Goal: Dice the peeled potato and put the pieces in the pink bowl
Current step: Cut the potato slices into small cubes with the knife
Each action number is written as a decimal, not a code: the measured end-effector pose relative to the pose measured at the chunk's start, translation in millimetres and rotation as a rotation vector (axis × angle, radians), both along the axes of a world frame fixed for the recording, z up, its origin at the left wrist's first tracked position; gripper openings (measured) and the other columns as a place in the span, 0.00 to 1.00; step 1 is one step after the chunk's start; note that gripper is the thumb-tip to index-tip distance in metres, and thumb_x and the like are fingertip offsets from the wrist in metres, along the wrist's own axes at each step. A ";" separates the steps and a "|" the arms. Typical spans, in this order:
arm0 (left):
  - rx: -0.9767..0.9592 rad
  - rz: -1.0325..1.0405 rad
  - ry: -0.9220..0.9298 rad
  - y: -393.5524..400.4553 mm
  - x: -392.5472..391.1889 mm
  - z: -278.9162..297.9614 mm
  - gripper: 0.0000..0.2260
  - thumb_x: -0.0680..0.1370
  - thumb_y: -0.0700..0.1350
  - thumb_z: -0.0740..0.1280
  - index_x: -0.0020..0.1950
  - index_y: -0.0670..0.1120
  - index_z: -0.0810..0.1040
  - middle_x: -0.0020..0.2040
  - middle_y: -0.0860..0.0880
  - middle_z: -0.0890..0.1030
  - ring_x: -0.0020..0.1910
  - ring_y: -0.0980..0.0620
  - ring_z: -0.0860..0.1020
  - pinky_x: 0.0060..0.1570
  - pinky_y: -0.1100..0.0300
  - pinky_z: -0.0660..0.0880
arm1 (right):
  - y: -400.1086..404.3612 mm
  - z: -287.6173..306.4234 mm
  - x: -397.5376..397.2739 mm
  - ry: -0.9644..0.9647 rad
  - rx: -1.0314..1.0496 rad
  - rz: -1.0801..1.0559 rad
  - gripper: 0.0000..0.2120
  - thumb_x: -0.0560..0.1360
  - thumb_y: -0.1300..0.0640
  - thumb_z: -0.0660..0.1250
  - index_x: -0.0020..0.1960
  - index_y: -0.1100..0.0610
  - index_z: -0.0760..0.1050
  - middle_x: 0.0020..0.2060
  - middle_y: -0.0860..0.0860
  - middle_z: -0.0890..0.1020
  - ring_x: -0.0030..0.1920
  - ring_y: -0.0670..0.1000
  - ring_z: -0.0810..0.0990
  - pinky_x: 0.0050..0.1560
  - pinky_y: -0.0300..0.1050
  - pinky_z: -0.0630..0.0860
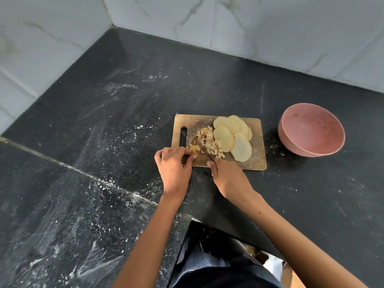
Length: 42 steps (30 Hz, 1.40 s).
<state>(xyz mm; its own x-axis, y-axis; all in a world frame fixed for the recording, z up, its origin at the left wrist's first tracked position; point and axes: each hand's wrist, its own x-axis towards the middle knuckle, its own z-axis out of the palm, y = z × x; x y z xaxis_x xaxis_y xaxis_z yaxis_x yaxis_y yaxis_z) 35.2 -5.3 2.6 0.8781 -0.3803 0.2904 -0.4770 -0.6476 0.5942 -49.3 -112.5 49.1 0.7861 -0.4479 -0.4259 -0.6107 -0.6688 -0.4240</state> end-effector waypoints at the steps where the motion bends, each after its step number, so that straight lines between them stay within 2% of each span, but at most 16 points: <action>1: -0.001 -0.005 -0.003 0.0 -0.1 0.7 0.06 0.69 0.42 0.77 0.42 0.48 0.82 0.40 0.55 0.83 0.44 0.49 0.77 0.55 0.57 0.59 | 1.5 -0.7 2.8 -0.002 -0.017 0.006 0.15 0.83 0.47 0.50 0.45 0.55 0.66 0.38 0.52 0.74 0.40 0.54 0.73 0.41 0.48 0.68; 5: 0.003 -0.017 0.003 0.1 1.9 4.0 0.08 0.68 0.44 0.77 0.45 0.49 0.82 0.42 0.56 0.83 0.45 0.50 0.78 0.57 0.58 0.59 | 2.7 -4.0 -0.2 0.013 -0.049 -0.009 0.14 0.83 0.48 0.50 0.47 0.55 0.67 0.38 0.52 0.72 0.42 0.55 0.74 0.41 0.47 0.67; 8: 0.074 -0.038 0.011 -0.8 8.0 7.0 0.15 0.70 0.51 0.75 0.56 0.52 0.81 0.46 0.55 0.83 0.49 0.51 0.76 0.62 0.50 0.62 | -3.1 -7.2 -8.0 0.000 -0.042 -0.015 0.14 0.83 0.48 0.50 0.46 0.55 0.67 0.38 0.52 0.73 0.46 0.58 0.77 0.42 0.47 0.66; 10: 0.139 -0.064 -0.021 -4.8 12.7 10.1 0.17 0.71 0.52 0.74 0.59 0.53 0.81 0.47 0.52 0.81 0.51 0.48 0.75 0.62 0.50 0.61 | -6.5 -8.2 -11.9 -0.023 -0.033 -0.031 0.14 0.83 0.48 0.50 0.46 0.55 0.66 0.38 0.51 0.73 0.47 0.58 0.77 0.42 0.47 0.66; 13: 0.226 -0.095 -0.045 -13.9 18.5 18.2 0.14 0.72 0.50 0.74 0.57 0.53 0.83 0.50 0.49 0.78 0.54 0.45 0.72 0.61 0.52 0.57 | -9.1 -7.0 -15.2 -0.026 -0.038 -0.045 0.14 0.83 0.47 0.50 0.47 0.54 0.67 0.39 0.51 0.74 0.46 0.57 0.78 0.42 0.47 0.68; 17: 0.344 -0.115 0.051 -20.2 23.3 28.6 0.11 0.74 0.51 0.71 0.55 0.54 0.83 0.55 0.51 0.76 0.59 0.47 0.68 0.65 0.53 0.53 | -3.8 -4.4 -27.2 -0.035 -0.006 -0.010 0.12 0.83 0.47 0.50 0.46 0.53 0.64 0.40 0.53 0.76 0.45 0.57 0.77 0.42 0.48 0.67; 19: 0.354 -0.131 0.079 -20.8 25.2 32.7 0.07 0.74 0.51 0.72 0.51 0.54 0.83 0.54 0.53 0.77 0.58 0.49 0.68 0.63 0.55 0.53 | -4.4 -4.4 -30.4 -0.026 -0.007 -0.026 0.13 0.83 0.47 0.50 0.45 0.53 0.65 0.41 0.53 0.77 0.45 0.57 0.77 0.42 0.49 0.68; 21: 0.324 -0.167 0.068 -21.8 23.1 36.3 0.04 0.73 0.49 0.72 0.47 0.52 0.82 0.49 0.55 0.80 0.54 0.51 0.71 0.58 0.59 0.55 | -10.4 -4.3 -28.4 -0.011 -0.019 -0.055 0.14 0.83 0.46 0.50 0.45 0.53 0.65 0.41 0.53 0.76 0.45 0.57 0.77 0.43 0.49 0.70; 24: 0.178 -0.161 0.081 -20.4 14.1 41.3 0.03 0.73 0.47 0.74 0.45 0.50 0.83 0.43 0.56 0.82 0.46 0.54 0.72 0.51 0.62 0.57 | -14.3 -1.1 -25.5 -0.017 -0.029 -0.054 0.15 0.83 0.46 0.49 0.46 0.54 0.66 0.40 0.53 0.76 0.44 0.57 0.77 0.43 0.50 0.71; 27: -0.025 -0.076 0.237 -12.2 -0.6 40.3 0.06 0.72 0.47 0.75 0.49 0.54 0.84 0.40 0.58 0.82 0.40 0.60 0.74 0.50 0.61 0.69 | -7.7 0.8 -29.4 -0.009 -0.019 -0.018 0.16 0.83 0.46 0.50 0.49 0.55 0.70 0.43 0.54 0.78 0.45 0.58 0.78 0.46 0.52 0.73; 29: -0.117 -0.032 0.340 -7.2 -13.1 34.4 0.06 0.72 0.46 0.75 0.48 0.54 0.85 0.39 0.58 0.83 0.37 0.64 0.77 0.41 0.64 0.75 | -6.5 0.1 -31.6 0.024 -0.019 -0.013 0.17 0.83 0.45 0.50 0.50 0.56 0.71 0.45 0.55 0.79 0.47 0.59 0.78 0.47 0.52 0.73; 31: -0.128 0.034 0.394 -7.1 -23.9 26.0 0.03 0.73 0.47 0.75 0.46 0.53 0.85 0.40 0.57 0.84 0.37 0.63 0.79 0.35 0.68 0.73 | -10.9 -0.2 -31.7 0.035 -0.018 -0.032 0.16 0.83 0.45 0.50 0.48 0.55 0.69 0.45 0.56 0.79 0.47 0.59 0.78 0.46 0.51 0.73; 32: -0.118 0.063 0.400 -8.3 -27.7 21.8 0.02 0.73 0.48 0.75 0.45 0.52 0.85 0.41 0.57 0.84 0.38 0.60 0.79 0.34 0.66 0.73 | -13.4 0.6 -31.6 0.032 -0.013 -0.042 0.16 0.83 0.46 0.50 0.46 0.55 0.68 0.45 0.56 0.79 0.47 0.59 0.78 0.44 0.51 0.72; 37: 0.012 0.071 0.259 -14.1 -29.6 8.8 0.04 0.72 0.48 0.74 0.43 0.49 0.83 0.44 0.53 0.80 0.50 0.52 0.74 0.44 0.53 0.74 | -13.6 5.5 -41.5 -0.014 0.064 -0.066 0.17 0.82 0.45 0.51 0.41 0.55 0.68 0.39 0.54 0.78 0.42 0.58 0.77 0.43 0.52 0.73; 42: 0.009 0.036 0.221 -11.1 -27.0 5.8 0.05 0.74 0.48 0.73 0.47 0.50 0.84 0.45 0.54 0.79 0.49 0.52 0.75 0.42 0.54 0.76 | -2.8 4.5 -47.4 -0.008 0.070 -0.059 0.16 0.82 0.46 0.50 0.44 0.54 0.67 0.39 0.55 0.79 0.43 0.59 0.78 0.44 0.52 0.75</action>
<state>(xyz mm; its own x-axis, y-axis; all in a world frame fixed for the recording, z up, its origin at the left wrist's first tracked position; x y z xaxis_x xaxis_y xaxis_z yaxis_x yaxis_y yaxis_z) 8.2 -16.4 8.4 0.9331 -0.3492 0.0863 -0.3124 -0.6677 0.6757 -96.7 -115.3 53.6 0.7628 -0.4629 -0.4515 -0.6446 -0.6005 -0.4733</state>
